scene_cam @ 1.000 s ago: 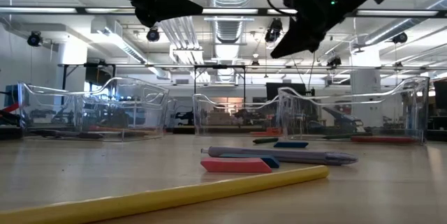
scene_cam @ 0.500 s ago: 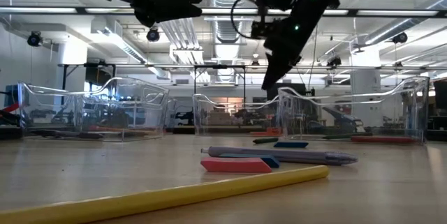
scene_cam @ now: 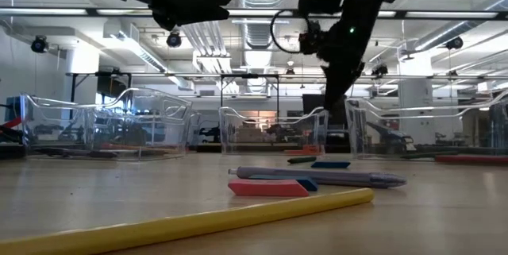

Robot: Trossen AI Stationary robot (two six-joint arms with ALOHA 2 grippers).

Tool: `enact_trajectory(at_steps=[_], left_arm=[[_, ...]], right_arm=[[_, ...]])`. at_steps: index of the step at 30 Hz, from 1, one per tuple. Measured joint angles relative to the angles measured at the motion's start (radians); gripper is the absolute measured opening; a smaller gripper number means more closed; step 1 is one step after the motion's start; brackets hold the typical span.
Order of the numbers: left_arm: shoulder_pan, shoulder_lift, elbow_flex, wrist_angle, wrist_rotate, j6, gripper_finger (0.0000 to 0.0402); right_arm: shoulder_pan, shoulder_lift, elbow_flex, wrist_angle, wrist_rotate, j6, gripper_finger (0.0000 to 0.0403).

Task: Sort crayons/erasers/pens/pencils in bins
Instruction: Adjust the bottom right transparent bin on the table, then put the blue eraser into the top right transparent bin

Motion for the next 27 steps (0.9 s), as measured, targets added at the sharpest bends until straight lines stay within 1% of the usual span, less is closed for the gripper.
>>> enact_trajectory(at_steps=[5,7,12,16,19,22,27], left_arm=[[0.000,0.000,0.002,-0.007,-0.001,0.000,0.0219],[0.000,0.000,0.002,-0.007,-0.001,0.014,0.0219],[0.000,-0.001,-0.002,-0.008,-0.005,0.024,0.0219],[0.000,0.000,-0.004,-0.008,-0.008,0.026,0.0219],[0.001,0.008,-0.006,-0.010,-0.012,0.026,0.0219],[0.001,0.007,-0.006,-0.006,-0.012,0.024,0.0219],[0.002,0.007,-0.006,-0.006,-0.012,0.024,0.0219]], right_arm=[[0.062,-0.064,-0.041,0.005,-0.105,0.084,0.0008],[0.103,-0.082,-0.056,0.002,-0.123,0.125,0.0008],[0.232,-0.113,-0.062,0.034,-0.127,0.144,0.0008],[0.317,-0.100,-0.068,0.167,-0.111,0.106,0.0009],[0.367,-0.063,-0.087,0.256,-0.100,0.102,0.0009],[0.396,-0.032,-0.117,0.280,-0.081,0.111,0.0009],[0.395,-0.003,-0.214,0.337,-0.059,0.197,0.0010]])
